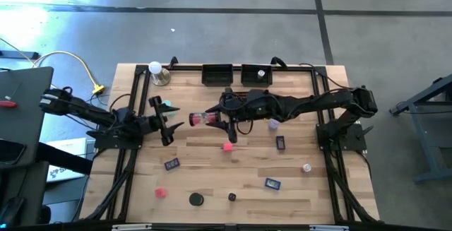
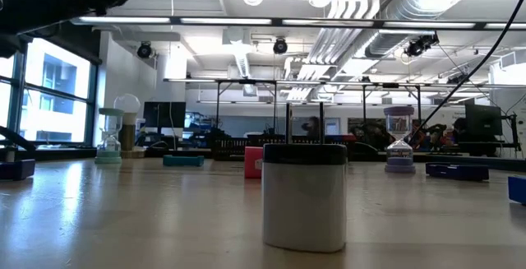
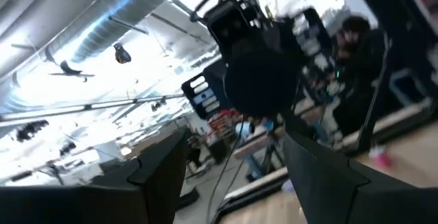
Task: Pick & Place Office items
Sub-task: Put the red hourglass into the top left black bin
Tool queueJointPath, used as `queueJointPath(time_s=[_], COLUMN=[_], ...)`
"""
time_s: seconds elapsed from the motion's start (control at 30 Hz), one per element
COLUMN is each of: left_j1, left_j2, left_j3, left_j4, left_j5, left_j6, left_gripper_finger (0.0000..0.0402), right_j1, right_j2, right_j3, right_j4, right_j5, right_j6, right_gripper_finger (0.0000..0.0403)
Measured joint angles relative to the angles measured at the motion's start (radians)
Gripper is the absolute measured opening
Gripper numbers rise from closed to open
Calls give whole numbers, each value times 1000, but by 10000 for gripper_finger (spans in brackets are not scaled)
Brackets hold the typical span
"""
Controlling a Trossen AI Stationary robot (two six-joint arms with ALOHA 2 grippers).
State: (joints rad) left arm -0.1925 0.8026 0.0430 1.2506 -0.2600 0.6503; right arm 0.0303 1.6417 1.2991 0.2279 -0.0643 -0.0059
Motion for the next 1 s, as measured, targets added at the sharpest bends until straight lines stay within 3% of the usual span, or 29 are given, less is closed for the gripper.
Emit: queueJointPath(time_s=[0.5, 0.6, 0.83, 1.0], left_j1=[20, 19, 19, 19], left_j2=[33, 33, 33, 33], left_j3=[2, 2, 2, 3], left_j4=[-6, -8, -8, -8], left_j5=[-5, -4, -3, -3], left_j6=[-24, -34, -100, -181], left_gripper_finger=[237, 262, 367, 391], right_j1=[0, 0, 0, 0], right_j2=[0, 0, 0, 0], right_j3=[0, 0, 0, 0], right_j4=[-12, -12, -11, -2], right_j5=[-23, -22, -17, 8], right_j6=[-22, -22, -22, -21], right_gripper_finger=[188, 188, 188, 188])
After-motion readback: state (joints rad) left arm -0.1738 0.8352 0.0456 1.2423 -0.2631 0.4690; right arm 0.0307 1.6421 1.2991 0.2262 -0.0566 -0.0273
